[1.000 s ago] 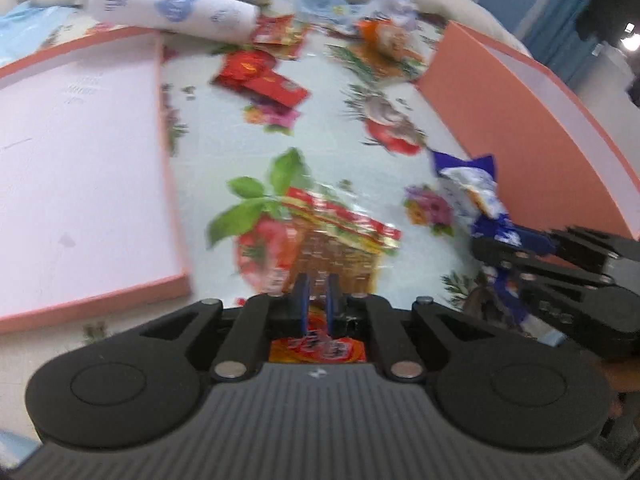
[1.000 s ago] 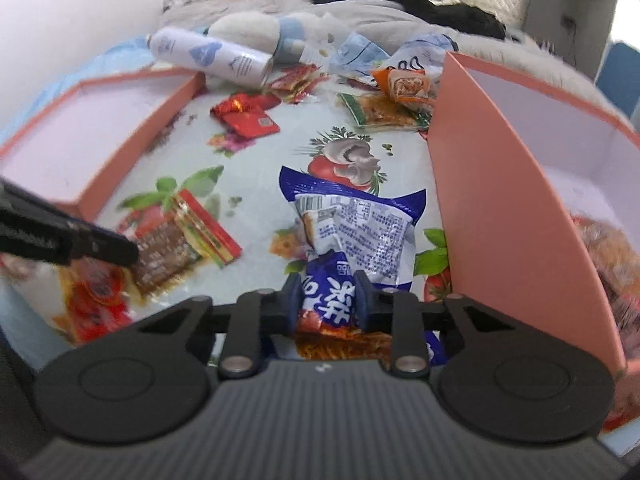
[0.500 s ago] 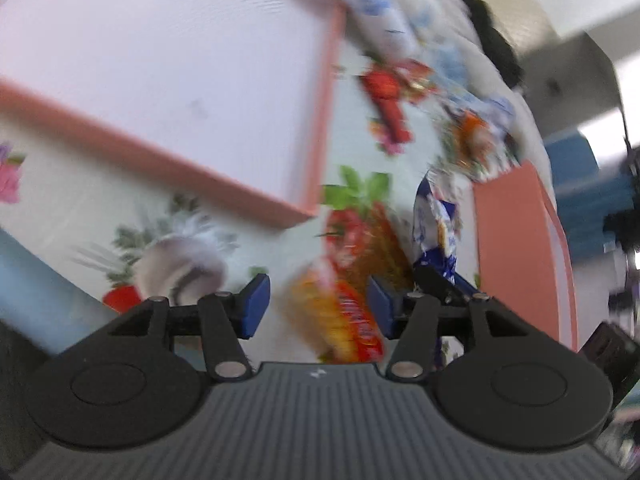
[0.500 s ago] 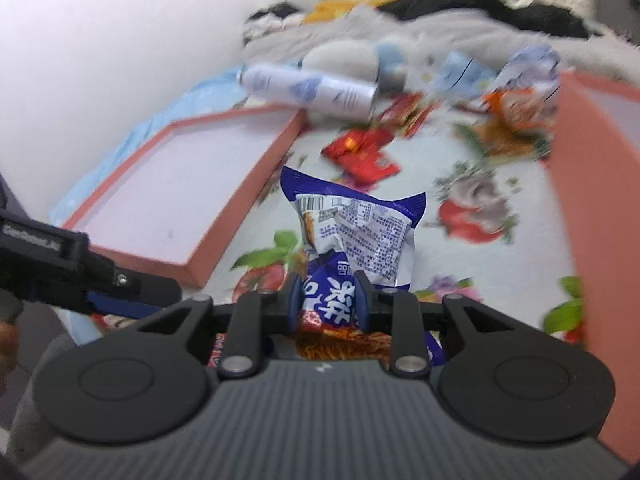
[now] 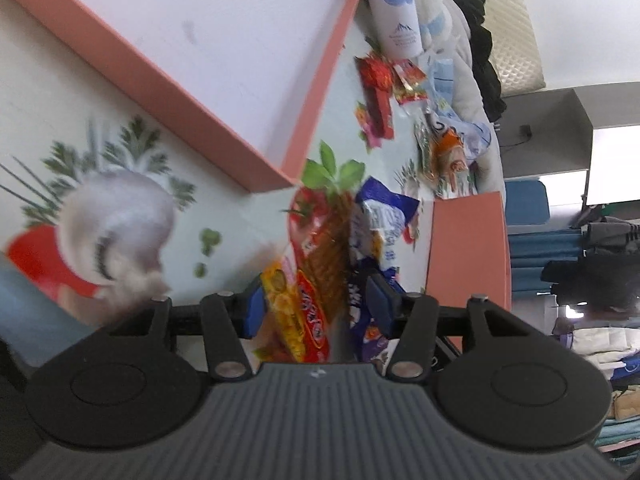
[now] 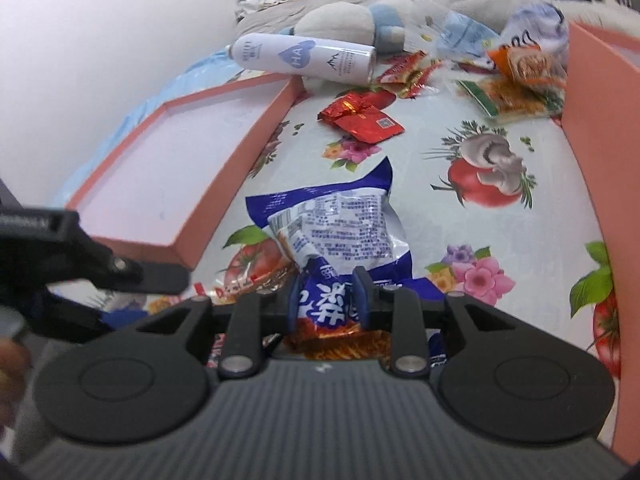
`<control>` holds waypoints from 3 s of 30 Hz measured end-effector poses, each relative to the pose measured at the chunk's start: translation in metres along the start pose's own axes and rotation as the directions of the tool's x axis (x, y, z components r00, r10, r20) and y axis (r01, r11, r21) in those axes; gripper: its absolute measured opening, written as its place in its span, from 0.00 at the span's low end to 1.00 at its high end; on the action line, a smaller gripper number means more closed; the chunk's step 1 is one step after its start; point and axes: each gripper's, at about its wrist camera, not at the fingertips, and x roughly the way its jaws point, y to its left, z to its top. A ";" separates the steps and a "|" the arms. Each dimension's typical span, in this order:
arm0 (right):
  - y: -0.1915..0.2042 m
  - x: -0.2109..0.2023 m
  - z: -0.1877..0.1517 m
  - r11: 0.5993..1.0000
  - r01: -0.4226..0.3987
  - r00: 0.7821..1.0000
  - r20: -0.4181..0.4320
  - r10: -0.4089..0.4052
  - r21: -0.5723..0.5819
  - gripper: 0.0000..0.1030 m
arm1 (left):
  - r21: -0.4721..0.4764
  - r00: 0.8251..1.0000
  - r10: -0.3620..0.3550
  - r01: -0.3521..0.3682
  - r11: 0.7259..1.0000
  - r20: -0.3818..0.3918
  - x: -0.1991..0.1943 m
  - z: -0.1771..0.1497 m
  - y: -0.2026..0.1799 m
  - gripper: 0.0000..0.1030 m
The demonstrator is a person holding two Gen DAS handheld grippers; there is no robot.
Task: Organize snacks
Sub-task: 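Lift both held packs and carry them toward the deep pink box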
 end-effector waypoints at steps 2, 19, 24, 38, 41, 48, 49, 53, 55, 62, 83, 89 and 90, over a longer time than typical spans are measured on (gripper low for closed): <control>-0.002 0.000 0.000 1.000 -0.011 1.000 0.002 0.011 0.014 0.30 | 0.012 1.000 -0.007 0.007 1.000 0.004 0.007 -0.002 -0.004 0.56; -0.022 -0.005 0.000 0.985 -0.057 0.998 0.006 0.057 0.163 0.29 | 0.189 0.982 0.140 -0.163 0.968 0.129 0.041 -0.016 -0.042 0.19; -0.020 -0.007 0.001 0.987 -0.027 1.000 0.006 0.026 0.157 0.28 | 0.291 0.967 0.188 -0.232 0.928 0.170 0.047 -0.023 -0.058 0.18; -0.021 -0.041 -0.001 0.986 0.106 0.994 -0.010 -0.105 0.132 0.21 | 0.500 0.941 0.190 -0.313 0.807 0.281 0.026 -0.048 -0.102 0.08; -0.021 -0.050 -0.003 0.982 0.130 0.992 -0.008 -0.130 0.137 0.20 | 0.508 0.935 0.196 -0.327 0.797 0.295 0.020 -0.052 -0.107 0.08; -0.016 -0.076 -0.001 0.977 0.157 0.987 0.014 -0.160 0.141 0.20 | 0.515 0.923 0.207 -0.356 0.780 0.324 0.002 -0.063 -0.117 0.06; -0.014 -0.081 0.001 0.977 0.159 0.986 0.019 -0.163 0.142 0.20 | 0.512 0.923 0.206 -0.355 0.783 0.326 -0.001 -0.064 -0.119 0.06; -0.011 -0.097 0.008 0.974 0.165 0.984 0.048 -0.174 0.157 0.20 | 0.509 0.921 0.193 -0.351 0.786 0.337 -0.013 -0.067 -0.127 0.06; -0.010 -0.106 0.013 0.972 0.161 0.983 0.062 -0.173 0.169 0.20 | 0.507 0.921 0.183 -0.347 0.789 0.345 -0.020 -0.069 -0.133 0.06; 0.001 -0.147 0.030 0.970 0.166 0.972 0.137 -0.192 0.176 0.20 | 0.535 0.917 0.126 -0.328 0.779 0.379 -0.048 -0.076 -0.164 0.06; -0.015 -0.292 0.098 0.931 0.311 0.842 0.399 -0.362 0.189 0.20 | 0.760 0.902 -0.231 -0.144 0.634 0.364 -0.092 -0.115 -0.360 0.06; -0.063 -0.312 0.104 0.895 0.366 0.807 0.391 -0.442 0.257 0.20 | 0.809 0.927 -0.248 -0.090 0.581 0.282 -0.051 -0.133 -0.414 0.06; -0.074 -0.313 0.103 0.887 0.373 0.804 0.383 -0.455 0.272 0.20 | 0.814 0.931 -0.243 -0.087 0.574 0.271 -0.041 -0.136 -0.422 0.06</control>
